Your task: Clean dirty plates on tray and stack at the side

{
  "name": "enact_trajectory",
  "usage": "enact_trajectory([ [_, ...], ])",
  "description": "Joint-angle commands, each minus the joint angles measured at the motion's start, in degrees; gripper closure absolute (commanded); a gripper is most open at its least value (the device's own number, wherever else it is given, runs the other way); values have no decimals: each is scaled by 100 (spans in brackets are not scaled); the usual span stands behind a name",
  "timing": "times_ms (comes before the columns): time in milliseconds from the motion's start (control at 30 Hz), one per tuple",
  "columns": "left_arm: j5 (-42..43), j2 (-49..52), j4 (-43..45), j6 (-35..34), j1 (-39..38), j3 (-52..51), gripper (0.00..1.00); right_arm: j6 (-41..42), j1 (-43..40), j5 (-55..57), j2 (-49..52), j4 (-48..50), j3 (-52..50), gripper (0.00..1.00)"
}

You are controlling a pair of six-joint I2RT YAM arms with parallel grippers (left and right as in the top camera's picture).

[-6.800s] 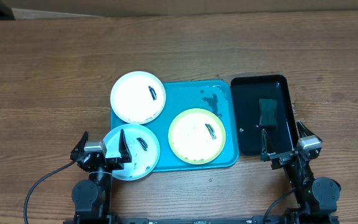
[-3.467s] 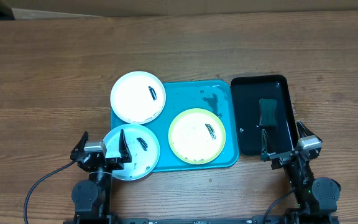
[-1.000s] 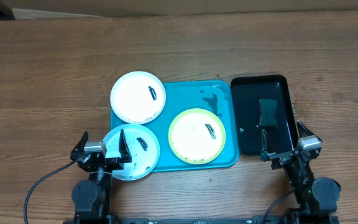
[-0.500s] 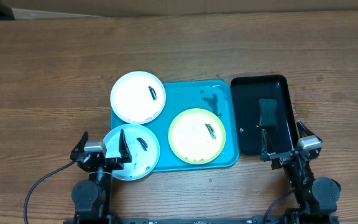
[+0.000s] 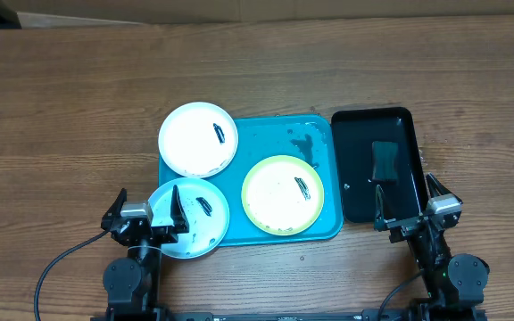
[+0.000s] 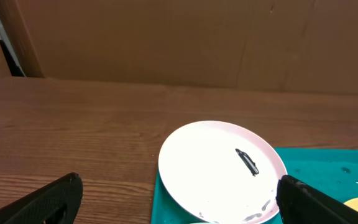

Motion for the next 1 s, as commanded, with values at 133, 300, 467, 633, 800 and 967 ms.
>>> enact_trajectory([
  [133, 243, -59, 0, -153, -39, -17, 0, 905, -26, -144, -57, 33, -59, 0],
  [300, 304, -59, -2, -817, -39, -17, 0, 1685, -26, -149, -57, 50, -59, 0],
  [467, 1825, -59, 188, -955, -39, 57, 0, 2155, -26, -555, -57, 4, -4, 0],
  [633, 2138, -52, -535, -1217, -39, 745, 0, 2430, -26, -848, -50, -490, 481, 0],
  [800, 2159, 391, -1716, -1213, -39, 2166, 0, 2430, -33, -848, 343, -1145, 1541, 0],
  [967, 2201, 1864, -3005, -940, -39, 4105, 0, 2280, -33, -903, 1628, -1923, 2951, 0],
])
